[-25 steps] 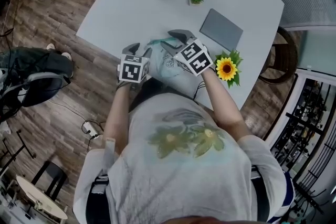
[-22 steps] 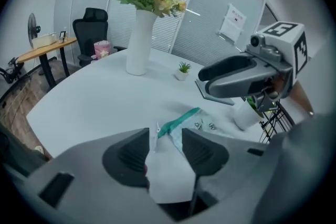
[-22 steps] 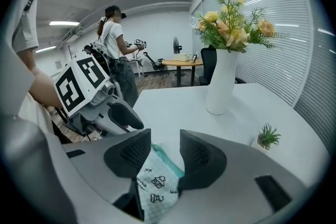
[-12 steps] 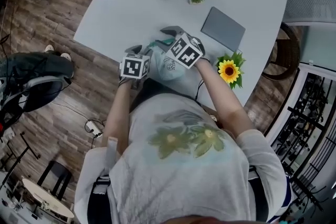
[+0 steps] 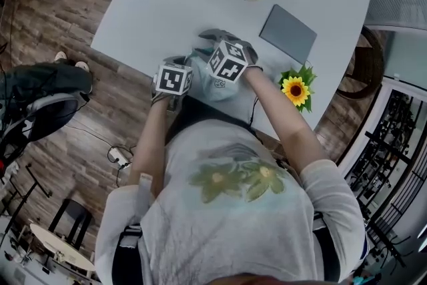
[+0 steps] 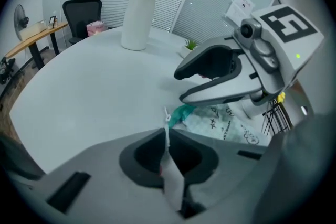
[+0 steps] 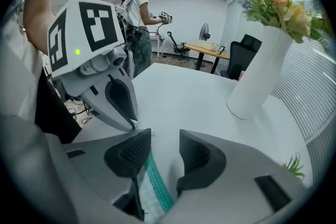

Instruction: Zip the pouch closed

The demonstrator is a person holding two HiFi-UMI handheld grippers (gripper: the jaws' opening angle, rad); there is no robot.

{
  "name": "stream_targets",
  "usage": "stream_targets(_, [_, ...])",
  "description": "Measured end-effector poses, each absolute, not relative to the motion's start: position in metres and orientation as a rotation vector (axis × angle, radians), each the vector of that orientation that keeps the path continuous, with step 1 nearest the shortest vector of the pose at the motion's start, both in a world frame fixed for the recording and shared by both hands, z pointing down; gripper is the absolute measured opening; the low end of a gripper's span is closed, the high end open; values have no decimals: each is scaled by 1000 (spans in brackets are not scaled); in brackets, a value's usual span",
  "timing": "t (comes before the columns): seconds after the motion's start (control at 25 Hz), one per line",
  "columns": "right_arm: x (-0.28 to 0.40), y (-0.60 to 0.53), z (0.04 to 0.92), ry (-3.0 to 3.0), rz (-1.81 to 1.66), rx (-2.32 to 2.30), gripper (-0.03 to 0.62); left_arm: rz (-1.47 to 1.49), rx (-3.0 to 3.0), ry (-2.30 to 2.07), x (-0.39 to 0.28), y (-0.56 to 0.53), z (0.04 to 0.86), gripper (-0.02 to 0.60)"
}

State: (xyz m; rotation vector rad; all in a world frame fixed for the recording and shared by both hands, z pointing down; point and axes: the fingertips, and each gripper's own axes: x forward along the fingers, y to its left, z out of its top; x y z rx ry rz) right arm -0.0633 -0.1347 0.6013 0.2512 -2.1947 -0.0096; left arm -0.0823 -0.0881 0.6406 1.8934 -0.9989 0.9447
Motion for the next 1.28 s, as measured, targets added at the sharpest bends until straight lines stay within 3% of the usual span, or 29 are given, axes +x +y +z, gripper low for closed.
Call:
stream_targets(0.6, [-85, -126, 622, -2043, -421, -123, 176, 1151, 1966, -911, -74, -83, 646, 25])
stream_targets(1.28, [-77, -98, 636, -1754, -917, -604, 63, 1185, 1975, -901, -73, -81, 648, 25])
